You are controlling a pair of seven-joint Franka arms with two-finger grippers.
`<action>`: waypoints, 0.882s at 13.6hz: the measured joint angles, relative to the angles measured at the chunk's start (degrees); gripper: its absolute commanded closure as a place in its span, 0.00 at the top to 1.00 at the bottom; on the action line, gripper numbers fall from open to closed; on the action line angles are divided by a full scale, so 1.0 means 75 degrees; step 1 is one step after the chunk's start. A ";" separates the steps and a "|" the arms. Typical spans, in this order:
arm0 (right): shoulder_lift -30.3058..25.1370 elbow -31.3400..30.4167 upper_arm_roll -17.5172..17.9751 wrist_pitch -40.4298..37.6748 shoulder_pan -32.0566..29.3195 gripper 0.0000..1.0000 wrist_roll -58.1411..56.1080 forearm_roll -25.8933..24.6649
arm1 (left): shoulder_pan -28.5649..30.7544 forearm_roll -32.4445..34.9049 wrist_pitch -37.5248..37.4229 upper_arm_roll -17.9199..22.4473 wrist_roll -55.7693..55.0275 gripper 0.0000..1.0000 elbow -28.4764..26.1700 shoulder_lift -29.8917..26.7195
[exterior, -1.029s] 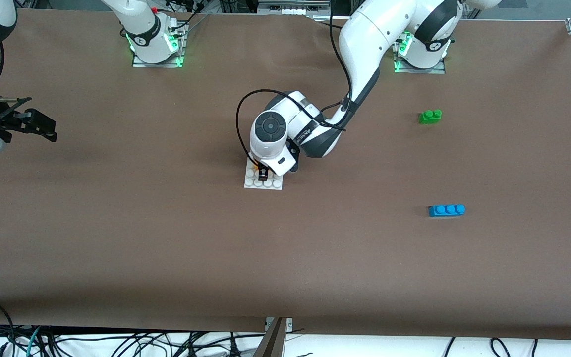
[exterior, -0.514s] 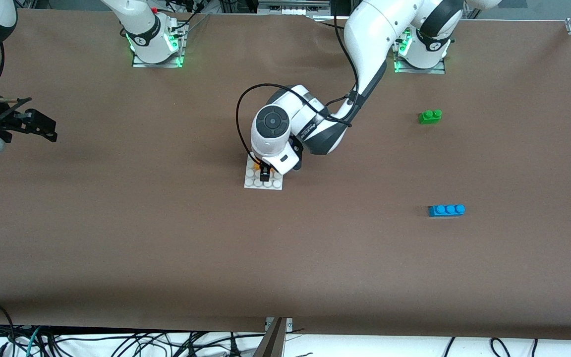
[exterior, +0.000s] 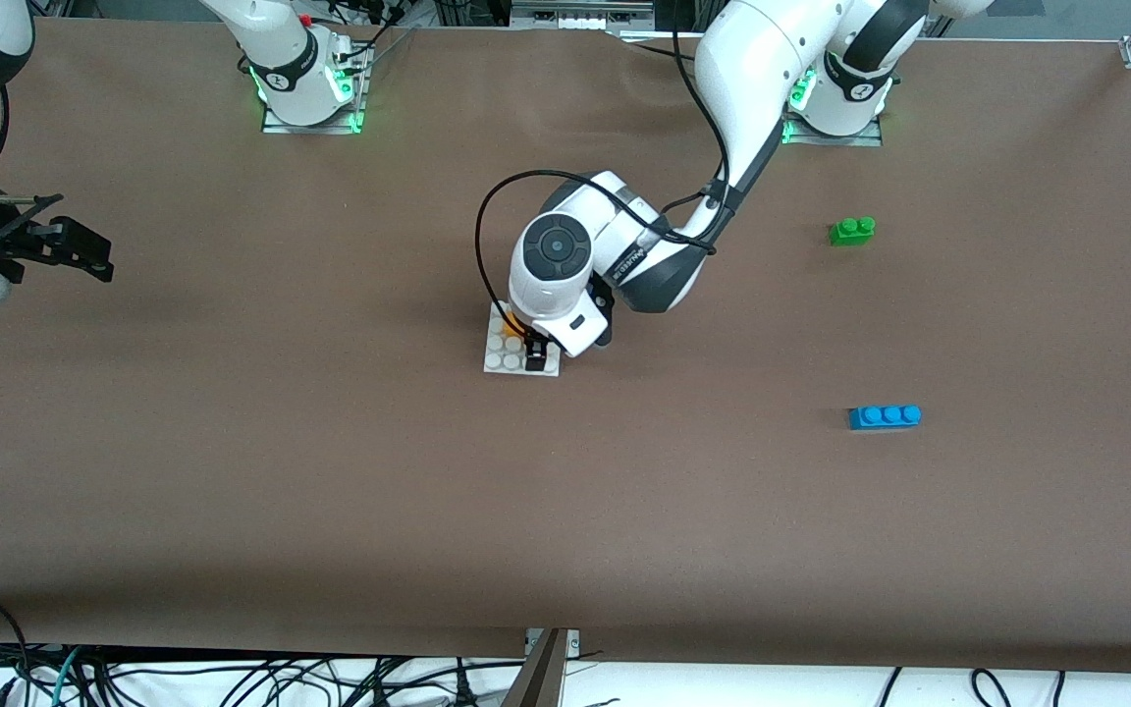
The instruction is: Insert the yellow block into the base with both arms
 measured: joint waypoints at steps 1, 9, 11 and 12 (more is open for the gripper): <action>0.0001 0.0000 0.0000 0.0000 0.0000 1.00 0.0000 0.0000 | 0.0081 0.0000 -0.0007 0.0010 0.0000 1.00 0.0030 -0.0010; 0.0009 0.0022 0.0000 0.0000 0.0000 1.00 -0.0001 0.0000 | 0.0646 0.0723 -0.0301 0.0472 0.0171 1.00 0.0165 -0.1046; 0.0009 0.0027 0.0000 0.0000 0.0000 1.00 -0.0001 0.0000 | 0.0748 0.1294 -0.0355 0.0534 0.0429 1.00 0.0163 -0.1311; 0.0010 0.0030 0.0000 0.0000 0.0000 1.00 -0.0001 0.0000 | 0.0759 0.1534 -0.0371 0.0536 0.0602 1.00 0.0161 -0.1395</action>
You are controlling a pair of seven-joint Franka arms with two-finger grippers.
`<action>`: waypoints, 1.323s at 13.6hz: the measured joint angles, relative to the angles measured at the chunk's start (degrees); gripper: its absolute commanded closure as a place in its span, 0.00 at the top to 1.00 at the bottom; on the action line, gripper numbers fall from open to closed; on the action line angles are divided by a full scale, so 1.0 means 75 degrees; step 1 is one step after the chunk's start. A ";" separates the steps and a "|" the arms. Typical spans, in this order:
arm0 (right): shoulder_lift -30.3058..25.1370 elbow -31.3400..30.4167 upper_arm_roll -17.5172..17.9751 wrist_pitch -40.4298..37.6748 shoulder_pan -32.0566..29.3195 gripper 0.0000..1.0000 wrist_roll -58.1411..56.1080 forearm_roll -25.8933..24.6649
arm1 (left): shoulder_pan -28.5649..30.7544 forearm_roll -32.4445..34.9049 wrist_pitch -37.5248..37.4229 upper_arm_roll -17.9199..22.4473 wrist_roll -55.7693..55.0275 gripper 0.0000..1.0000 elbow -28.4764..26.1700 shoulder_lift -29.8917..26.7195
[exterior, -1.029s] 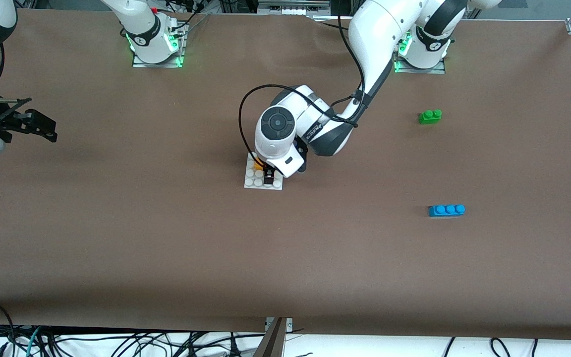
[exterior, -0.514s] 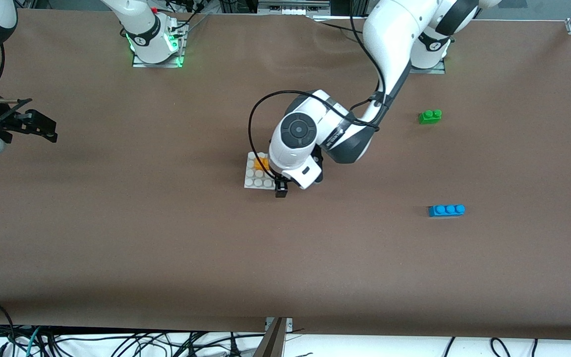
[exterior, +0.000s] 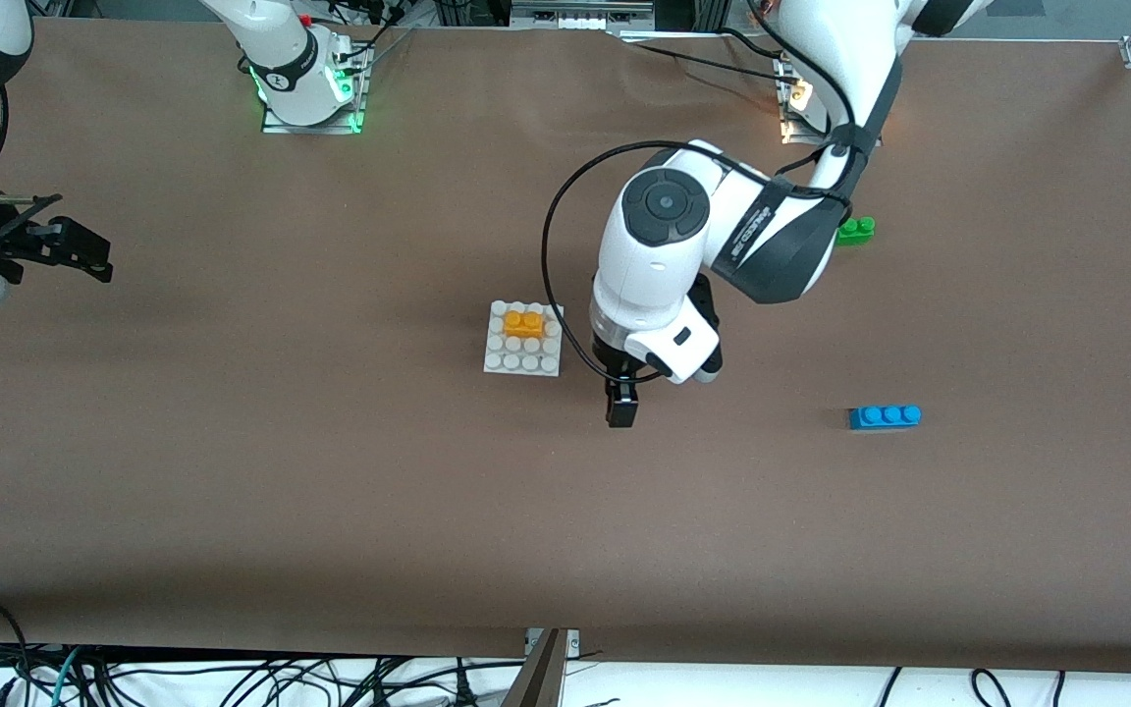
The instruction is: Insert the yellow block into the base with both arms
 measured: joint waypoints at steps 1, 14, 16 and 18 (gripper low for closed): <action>0.0001 0.0001 0.0000 0.0000 0.0000 1.00 0.0000 0.0000 | 0.0003 0.0145 0.0000 0.0006 0.0197 1.00 -0.0002 -0.0065; 0.0086 0.0103 -0.0012 0.0000 -0.0009 1.00 -0.0007 0.0000 | 0.3270 -0.0822 -0.1821 0.0054 0.6792 1.00 -0.0029 -0.1548; 0.0086 0.0107 -0.0013 0.0000 -0.0010 1.00 -0.0008 0.0000 | 0.3843 -0.0912 -0.2278 0.0050 0.8063 1.00 -0.0031 -0.1743; 0.0086 0.0110 -0.0013 0.0000 -0.0011 1.00 -0.0008 0.0000 | 0.4280 -0.0931 -0.2745 0.0041 0.9118 1.00 -0.0035 -0.1921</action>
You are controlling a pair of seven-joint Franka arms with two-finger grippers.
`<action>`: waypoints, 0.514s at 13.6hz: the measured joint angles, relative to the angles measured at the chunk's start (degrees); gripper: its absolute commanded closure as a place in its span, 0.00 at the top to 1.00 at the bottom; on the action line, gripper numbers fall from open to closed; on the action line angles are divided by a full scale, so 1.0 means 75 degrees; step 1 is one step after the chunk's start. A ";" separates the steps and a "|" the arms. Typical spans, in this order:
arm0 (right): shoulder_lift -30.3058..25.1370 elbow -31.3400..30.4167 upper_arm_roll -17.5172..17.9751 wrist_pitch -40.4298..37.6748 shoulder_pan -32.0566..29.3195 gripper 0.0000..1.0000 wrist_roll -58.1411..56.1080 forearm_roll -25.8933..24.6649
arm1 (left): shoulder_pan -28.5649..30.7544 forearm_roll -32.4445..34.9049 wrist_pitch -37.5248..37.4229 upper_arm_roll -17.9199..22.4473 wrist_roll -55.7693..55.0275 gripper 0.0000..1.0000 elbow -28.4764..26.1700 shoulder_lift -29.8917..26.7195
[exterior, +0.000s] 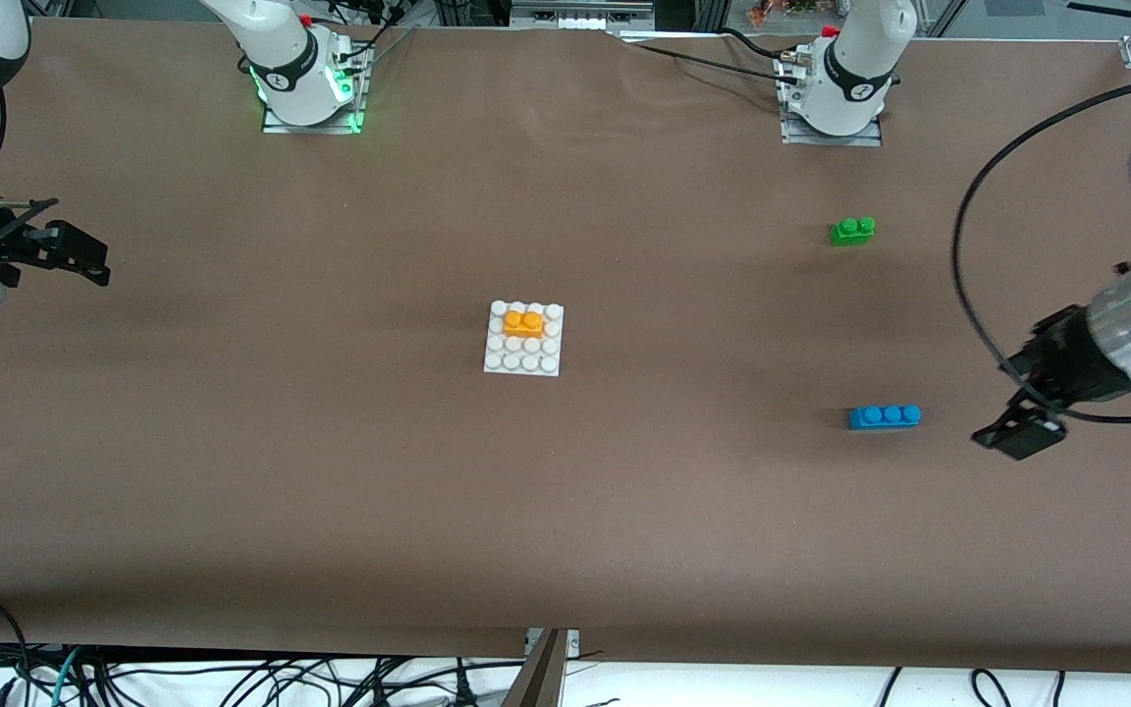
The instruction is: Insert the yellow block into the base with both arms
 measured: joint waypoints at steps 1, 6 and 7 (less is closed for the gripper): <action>0.0000 0.0002 0.0000 0.0000 0.0000 1.00 0.0000 0.0000 | 0.0161 0.0000 -0.0202 -0.0005 0.0453 1.00 -0.0006 -0.0078; 0.0006 0.0013 0.0000 0.0000 -0.0001 1.00 0.0000 0.0000 | 0.1191 -0.0001 -0.0802 -0.0013 0.4431 1.00 -0.0874 -0.1033; 0.0008 0.0017 0.0000 0.0000 -0.0001 1.00 0.0000 0.0000 | 0.1388 -0.0001 -0.0856 -0.0012 0.5206 1.00 -0.1188 -0.1363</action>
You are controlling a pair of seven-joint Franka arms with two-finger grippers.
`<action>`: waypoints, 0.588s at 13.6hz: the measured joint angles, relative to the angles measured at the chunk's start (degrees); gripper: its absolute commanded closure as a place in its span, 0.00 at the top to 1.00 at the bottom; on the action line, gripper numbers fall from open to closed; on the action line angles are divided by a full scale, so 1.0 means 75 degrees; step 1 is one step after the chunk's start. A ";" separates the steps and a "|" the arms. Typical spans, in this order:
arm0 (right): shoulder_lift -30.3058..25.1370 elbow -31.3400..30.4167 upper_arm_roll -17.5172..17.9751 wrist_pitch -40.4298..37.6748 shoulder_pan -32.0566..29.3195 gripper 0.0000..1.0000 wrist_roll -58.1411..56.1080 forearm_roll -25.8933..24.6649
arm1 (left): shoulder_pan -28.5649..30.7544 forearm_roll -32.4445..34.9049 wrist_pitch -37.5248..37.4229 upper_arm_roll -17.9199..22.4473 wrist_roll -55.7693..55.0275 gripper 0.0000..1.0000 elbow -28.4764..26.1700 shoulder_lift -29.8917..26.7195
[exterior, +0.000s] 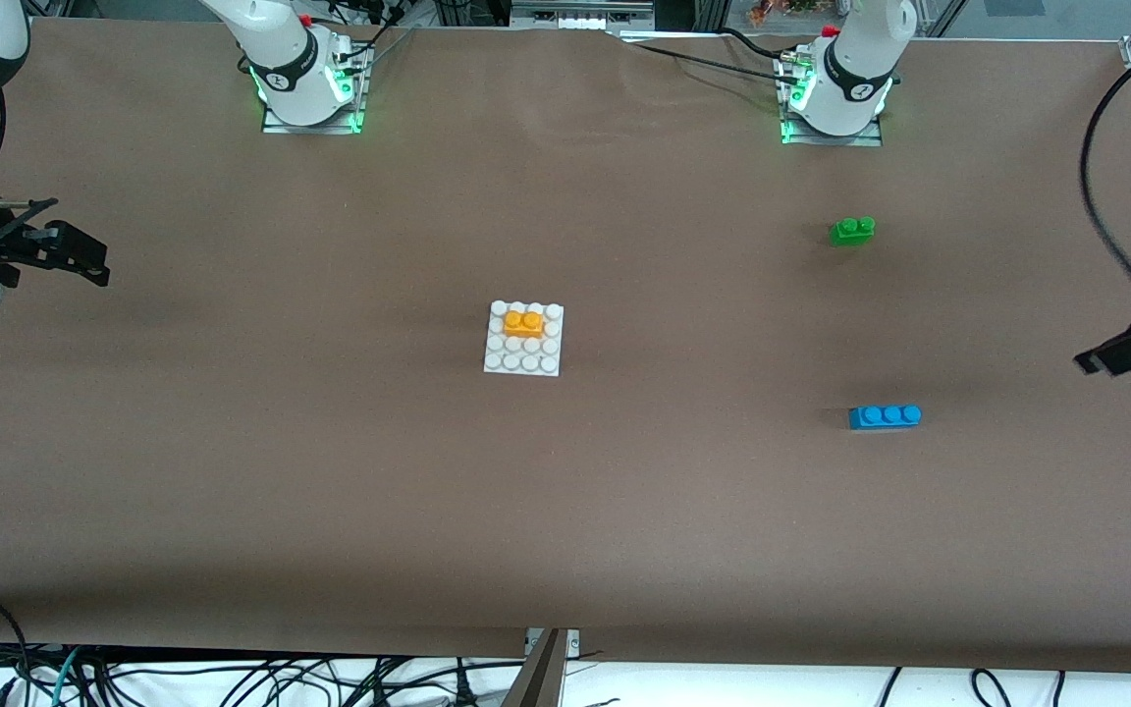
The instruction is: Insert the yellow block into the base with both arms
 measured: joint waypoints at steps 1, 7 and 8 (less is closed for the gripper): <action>0.0001 0.0004 0.0000 0.0000 0.0000 1.00 0.0000 0.0000 | 0.0141 0.0000 -0.0036 0.0000 0.0604 1.00 -0.0322 -0.0332; 0.0003 0.0009 0.0000 0.0000 -0.0001 1.00 0.0000 0.0000 | 0.0216 0.0000 0.0273 -0.0029 0.2127 1.00 -0.2383 -0.2041; 0.0003 0.0010 -0.0001 0.0000 -0.0001 1.00 0.0000 0.0000 | 0.0216 0.0000 0.0273 -0.0029 0.2188 1.00 -0.2509 -0.2170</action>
